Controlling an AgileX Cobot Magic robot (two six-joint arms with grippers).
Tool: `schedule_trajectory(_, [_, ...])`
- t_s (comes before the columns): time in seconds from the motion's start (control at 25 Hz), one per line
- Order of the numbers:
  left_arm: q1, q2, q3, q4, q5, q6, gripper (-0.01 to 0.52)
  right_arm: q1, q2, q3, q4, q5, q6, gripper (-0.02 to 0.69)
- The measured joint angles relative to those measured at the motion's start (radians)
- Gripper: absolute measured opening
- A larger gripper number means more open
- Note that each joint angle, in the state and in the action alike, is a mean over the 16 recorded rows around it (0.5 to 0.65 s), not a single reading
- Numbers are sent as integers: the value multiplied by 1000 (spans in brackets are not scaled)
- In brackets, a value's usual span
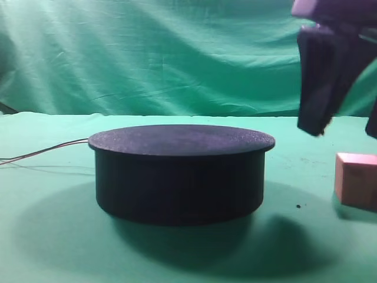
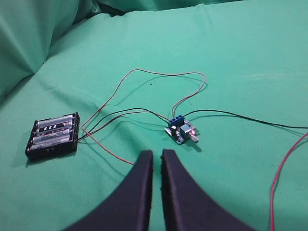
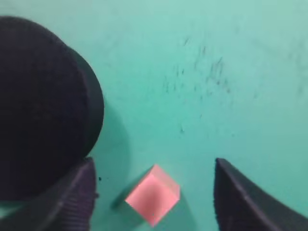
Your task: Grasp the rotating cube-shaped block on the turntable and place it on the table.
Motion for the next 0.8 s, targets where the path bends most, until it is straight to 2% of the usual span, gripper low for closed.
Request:
schedule_trajectory(0.16, [0,0,0,0,0,0,0,0,-145,22,-34,46,46,71])
schedule_trajectory(0.28, [0,0,0,0,0,0,0,0,-250,57,-38,55,71,15])
schedule_trajectory(0.52, [0,0,0,0,0,0,0,0,-418,133,-18,29,86,0])
schedule_trajectory(0.8, [0,0,0,0,0,0,0,-2,-520,166,-24,-10,35,0])
